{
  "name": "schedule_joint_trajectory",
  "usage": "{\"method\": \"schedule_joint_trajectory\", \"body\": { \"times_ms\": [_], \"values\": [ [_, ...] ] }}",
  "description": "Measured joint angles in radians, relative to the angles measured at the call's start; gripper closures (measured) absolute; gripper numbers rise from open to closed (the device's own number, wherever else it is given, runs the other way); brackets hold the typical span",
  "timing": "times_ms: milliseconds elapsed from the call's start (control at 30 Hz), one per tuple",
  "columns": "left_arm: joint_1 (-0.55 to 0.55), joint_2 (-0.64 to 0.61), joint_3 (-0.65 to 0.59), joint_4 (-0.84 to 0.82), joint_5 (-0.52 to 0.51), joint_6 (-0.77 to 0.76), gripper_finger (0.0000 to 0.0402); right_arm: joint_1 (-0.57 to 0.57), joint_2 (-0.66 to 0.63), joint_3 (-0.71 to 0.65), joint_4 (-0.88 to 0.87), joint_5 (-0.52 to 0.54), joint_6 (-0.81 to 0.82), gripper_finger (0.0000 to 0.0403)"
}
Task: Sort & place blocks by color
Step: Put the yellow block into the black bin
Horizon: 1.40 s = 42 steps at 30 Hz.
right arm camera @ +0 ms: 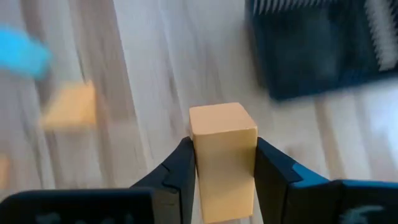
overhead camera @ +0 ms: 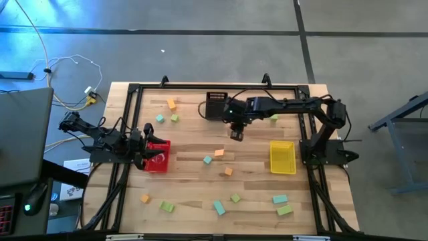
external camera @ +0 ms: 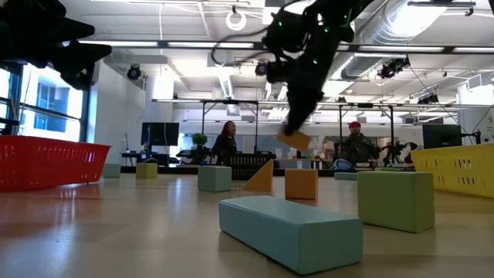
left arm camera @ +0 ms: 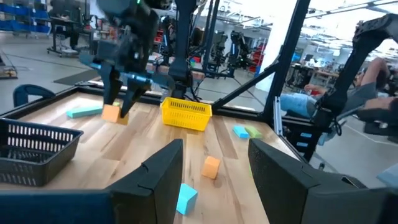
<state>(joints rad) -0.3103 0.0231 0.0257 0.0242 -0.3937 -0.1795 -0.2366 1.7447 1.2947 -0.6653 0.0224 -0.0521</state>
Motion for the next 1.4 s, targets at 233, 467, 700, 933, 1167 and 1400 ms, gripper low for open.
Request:
{"method": "schedule_joint_trajectory", "body": {
  "times_ms": [233, 467, 700, 933, 1167, 1400],
  "values": [
    [0.000, 0.000, 0.000, 0.003, -0.075, 0.019, 0.0232, 0.001, 0.000, 0.020, 0.320, 0.058, 0.000, 0.0304],
    [0.000, 0.000, 0.000, 0.010, -0.190, 0.028, 0.0232, -0.023, 0.004, 0.020, 0.434, 0.172, 0.030, 0.0303],
    [0.000, 0.000, 0.000, 0.068, -0.198, 0.098, 0.0232, -0.051, 0.078, 0.020, 0.523, 0.260, 0.030, 0.0302],
    [0.002, 0.000, 0.000, 0.101, -0.276, 0.124, 0.0232, -0.094, 0.174, 0.019, 0.535, 0.240, 0.080, 0.0301],
    [0.032, 0.000, 0.000, 0.095, -0.349, 0.146, 0.0232, -0.117, 0.206, 0.019, 0.543, 0.206, 0.132, 0.0279],
    [0.096, 0.000, 0.000, 0.035, -0.359, 0.130, 0.0232, -0.117, 0.206, 0.019, 0.593, 0.210, 0.134, 0.0231]
  ]
}}
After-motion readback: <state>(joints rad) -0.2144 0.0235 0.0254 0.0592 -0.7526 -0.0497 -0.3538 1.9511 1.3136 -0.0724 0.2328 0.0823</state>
